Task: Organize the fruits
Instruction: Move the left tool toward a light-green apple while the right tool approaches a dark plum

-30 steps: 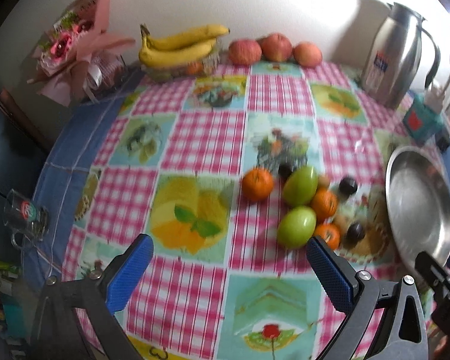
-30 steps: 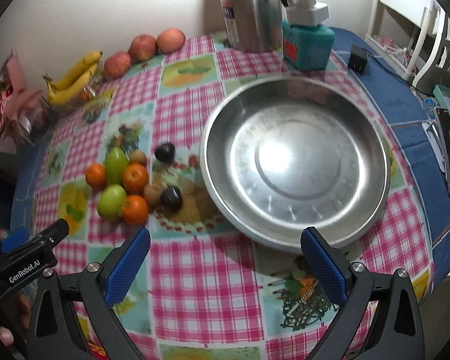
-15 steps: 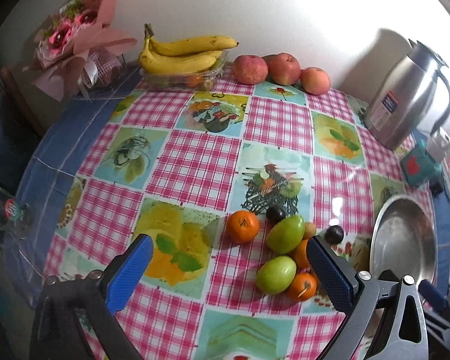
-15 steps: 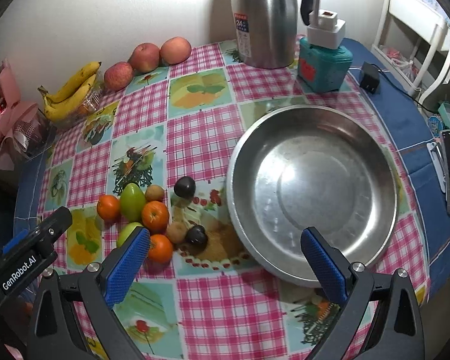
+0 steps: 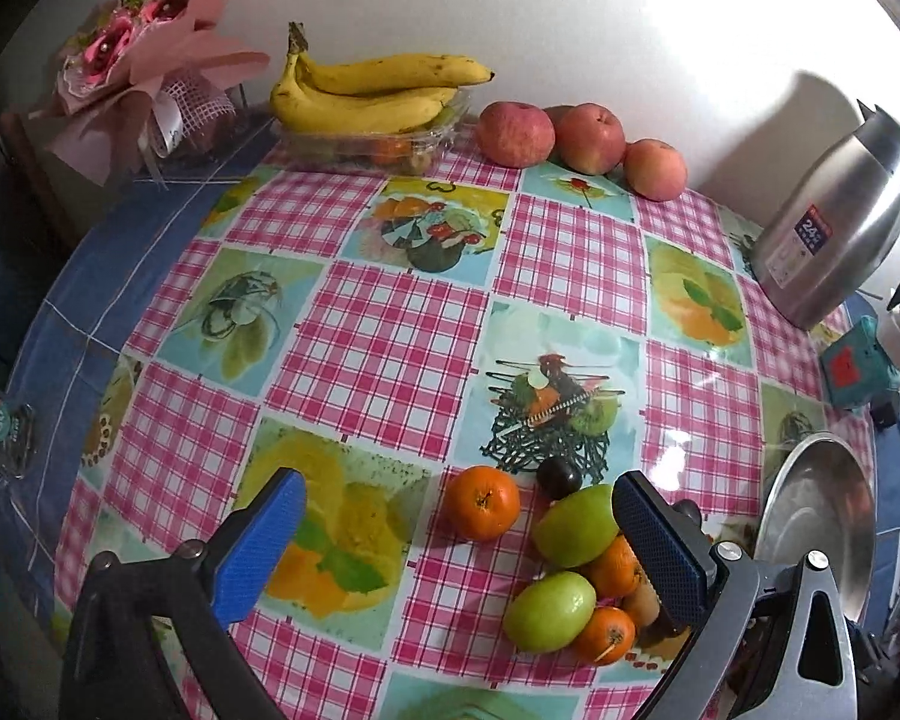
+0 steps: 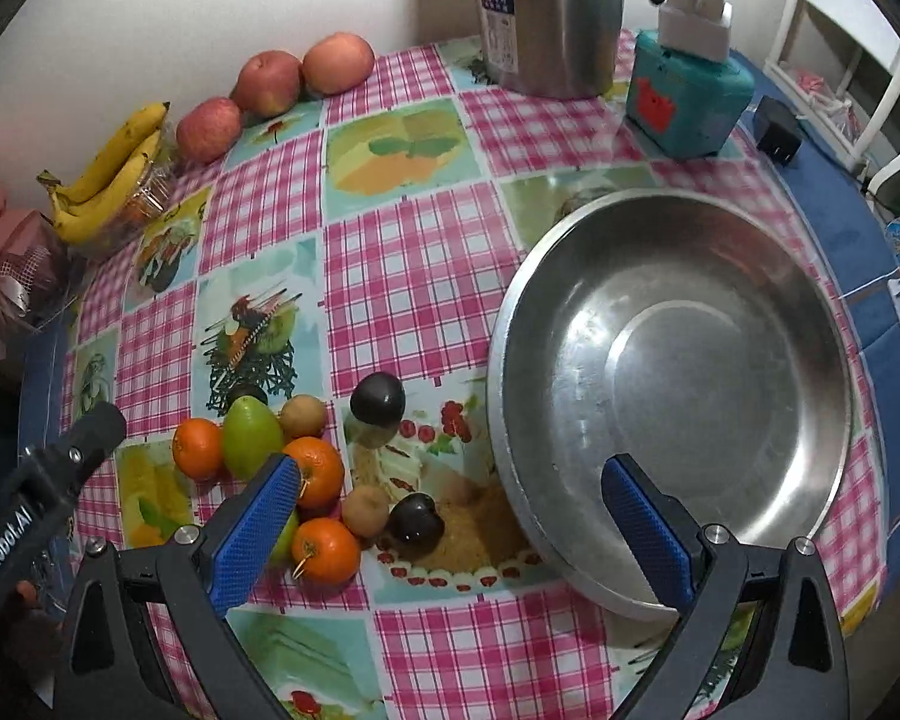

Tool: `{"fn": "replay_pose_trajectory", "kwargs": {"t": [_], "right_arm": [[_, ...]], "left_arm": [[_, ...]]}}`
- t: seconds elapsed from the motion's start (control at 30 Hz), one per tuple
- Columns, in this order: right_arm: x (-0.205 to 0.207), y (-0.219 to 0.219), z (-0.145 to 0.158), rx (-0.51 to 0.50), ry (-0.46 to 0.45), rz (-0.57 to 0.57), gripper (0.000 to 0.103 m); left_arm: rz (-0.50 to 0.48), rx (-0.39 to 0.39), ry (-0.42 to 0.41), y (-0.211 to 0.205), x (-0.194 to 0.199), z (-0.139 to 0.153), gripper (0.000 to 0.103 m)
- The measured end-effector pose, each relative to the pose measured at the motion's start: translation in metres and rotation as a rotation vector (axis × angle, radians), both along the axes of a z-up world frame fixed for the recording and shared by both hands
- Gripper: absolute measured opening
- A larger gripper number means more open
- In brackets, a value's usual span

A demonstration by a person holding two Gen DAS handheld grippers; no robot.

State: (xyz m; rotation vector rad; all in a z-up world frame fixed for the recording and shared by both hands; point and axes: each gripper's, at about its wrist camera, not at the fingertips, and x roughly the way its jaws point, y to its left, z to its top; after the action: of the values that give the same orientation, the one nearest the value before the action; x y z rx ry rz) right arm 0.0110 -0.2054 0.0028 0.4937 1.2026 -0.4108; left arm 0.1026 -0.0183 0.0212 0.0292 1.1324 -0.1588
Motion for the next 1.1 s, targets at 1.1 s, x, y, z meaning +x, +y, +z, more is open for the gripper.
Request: {"fn": "replay_pose_trajectory", "kwargs": {"t": [1.1], "right_arm": [[-0.019,-0.004,-0.008,0.019,-0.07,-0.018,0.1]], "left_arm": [[-0.047,-0.108,-0.009,0.0,-0.016,-0.014,0.102]]}}
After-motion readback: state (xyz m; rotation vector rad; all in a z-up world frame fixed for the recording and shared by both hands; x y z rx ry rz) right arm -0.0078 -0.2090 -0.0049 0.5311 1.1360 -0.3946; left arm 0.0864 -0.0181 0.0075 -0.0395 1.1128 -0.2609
